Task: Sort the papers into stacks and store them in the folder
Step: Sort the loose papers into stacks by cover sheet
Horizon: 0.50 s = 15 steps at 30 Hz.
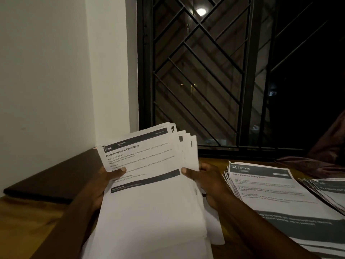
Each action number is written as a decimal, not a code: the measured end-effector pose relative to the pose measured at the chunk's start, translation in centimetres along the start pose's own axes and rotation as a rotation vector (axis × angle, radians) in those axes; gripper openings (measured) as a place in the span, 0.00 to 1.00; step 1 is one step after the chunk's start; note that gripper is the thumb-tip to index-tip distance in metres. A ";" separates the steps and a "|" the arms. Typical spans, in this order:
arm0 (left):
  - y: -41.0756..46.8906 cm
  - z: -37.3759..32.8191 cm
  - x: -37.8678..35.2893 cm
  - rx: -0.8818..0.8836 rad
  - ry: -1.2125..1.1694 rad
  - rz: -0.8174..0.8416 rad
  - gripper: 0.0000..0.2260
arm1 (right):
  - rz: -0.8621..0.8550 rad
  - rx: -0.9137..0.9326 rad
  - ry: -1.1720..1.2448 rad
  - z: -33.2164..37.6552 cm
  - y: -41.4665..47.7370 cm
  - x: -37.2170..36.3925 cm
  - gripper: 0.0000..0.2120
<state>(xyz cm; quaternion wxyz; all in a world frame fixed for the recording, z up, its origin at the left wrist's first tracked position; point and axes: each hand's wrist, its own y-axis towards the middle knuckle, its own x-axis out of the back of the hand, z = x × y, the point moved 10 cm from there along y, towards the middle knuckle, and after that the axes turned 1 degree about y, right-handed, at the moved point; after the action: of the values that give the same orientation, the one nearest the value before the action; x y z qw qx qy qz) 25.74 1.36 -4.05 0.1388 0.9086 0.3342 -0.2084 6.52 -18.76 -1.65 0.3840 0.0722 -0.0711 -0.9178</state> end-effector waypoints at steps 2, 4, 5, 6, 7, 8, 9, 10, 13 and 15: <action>-0.7 0.0 -1.1 0.023 0.005 0.025 0.13 | -0.044 0.025 0.021 0.1 -0.1 0.6 0.10; -1.0 0.2 -1.6 0.041 -0.011 0.044 0.13 | -0.081 0.051 0.054 0.3 -0.1 1.0 0.09; -1.0 0.3 -1.7 0.043 -0.026 0.052 0.15 | -0.085 0.059 0.069 0.3 0.0 1.1 0.09; -0.9 0.3 -1.4 0.034 -0.036 0.039 0.17 | -0.089 0.066 0.087 0.4 0.0 1.1 0.09; -0.7 0.3 -1.0 0.020 -0.038 0.020 0.18 | -0.100 0.077 0.099 0.5 0.0 1.2 0.10; -0.6 0.2 -0.7 0.008 -0.038 0.001 0.19 | -0.116 0.087 0.100 0.7 0.0 1.2 0.11; -0.6 0.2 -0.6 0.007 -0.044 -0.007 0.19 | -0.130 0.105 0.087 0.8 0.0 1.4 0.12; -0.5 0.2 -0.5 0.006 -0.049 -0.005 0.19 | -0.152 0.134 0.072 1.1 0.0 1.6 0.10; -0.1 0.2 0.0 -0.004 -0.046 0.008 0.22 | -0.209 0.260 0.004 2.5 -0.4 2.2 0.12; 0.0 0.3 0.2 -0.006 -0.039 0.000 0.24 | -0.208 0.314 -0.052 3.3 -0.7 2.3 0.14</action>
<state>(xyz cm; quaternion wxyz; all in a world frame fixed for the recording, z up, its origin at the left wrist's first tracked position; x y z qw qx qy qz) 25.86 1.36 -4.41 0.1481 0.9040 0.3321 -0.2249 3.86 -19.66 1.24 0.2689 0.1145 -0.2155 -0.9317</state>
